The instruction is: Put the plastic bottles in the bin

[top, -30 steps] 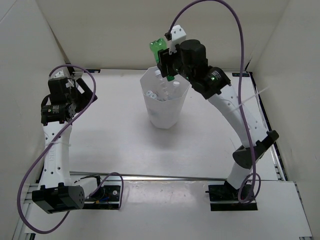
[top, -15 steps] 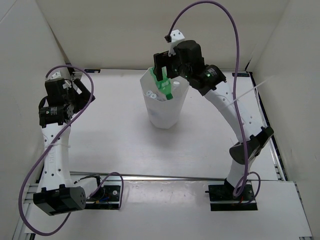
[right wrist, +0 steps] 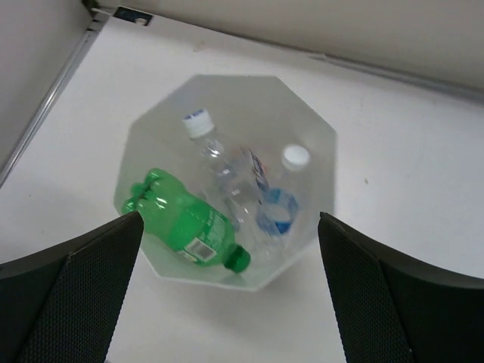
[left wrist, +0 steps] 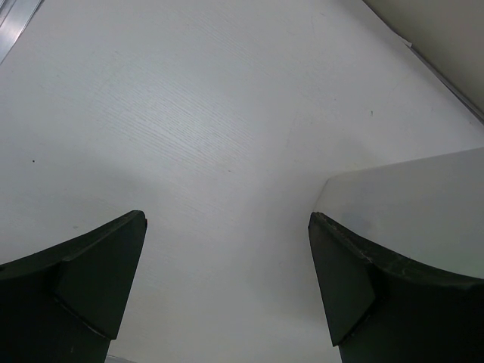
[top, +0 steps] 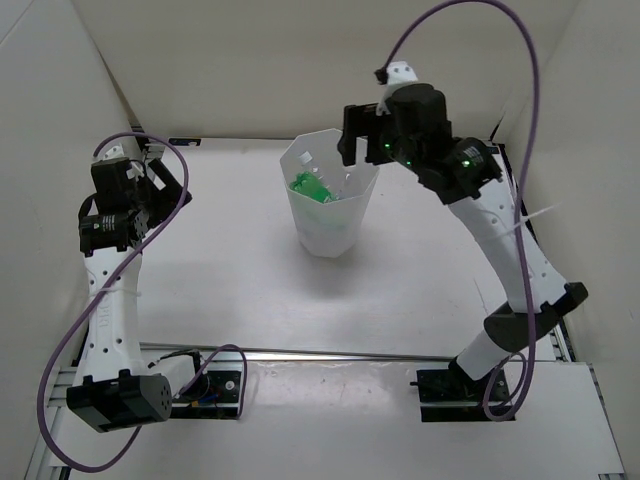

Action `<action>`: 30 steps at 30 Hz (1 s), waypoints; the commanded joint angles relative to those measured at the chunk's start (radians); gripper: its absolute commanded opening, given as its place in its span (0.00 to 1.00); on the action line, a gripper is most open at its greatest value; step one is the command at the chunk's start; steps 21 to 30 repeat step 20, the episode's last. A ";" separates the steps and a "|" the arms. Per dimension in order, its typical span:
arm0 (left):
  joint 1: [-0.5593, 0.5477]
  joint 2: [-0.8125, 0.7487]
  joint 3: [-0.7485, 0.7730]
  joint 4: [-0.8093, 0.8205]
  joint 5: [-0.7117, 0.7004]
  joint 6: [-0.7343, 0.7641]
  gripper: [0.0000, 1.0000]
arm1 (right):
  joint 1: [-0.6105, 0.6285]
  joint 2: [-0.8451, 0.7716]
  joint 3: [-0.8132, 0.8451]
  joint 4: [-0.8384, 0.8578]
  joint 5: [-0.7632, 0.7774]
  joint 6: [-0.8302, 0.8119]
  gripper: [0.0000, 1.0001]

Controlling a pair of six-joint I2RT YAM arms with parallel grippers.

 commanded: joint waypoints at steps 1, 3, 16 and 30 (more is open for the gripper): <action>0.006 -0.008 -0.008 0.025 0.015 0.000 1.00 | -0.112 -0.082 0.020 -0.191 0.080 0.168 1.00; 0.006 -0.008 -0.017 0.025 0.015 0.000 1.00 | -0.162 -0.119 -0.026 -0.254 0.030 0.202 1.00; 0.006 -0.239 -0.304 0.097 -0.317 -0.036 1.00 | -0.287 -0.239 -0.219 -0.271 -0.037 0.161 1.00; 0.006 -0.317 -0.365 0.097 -0.614 -0.064 1.00 | -0.330 -0.197 -0.185 -0.347 -0.080 0.210 1.00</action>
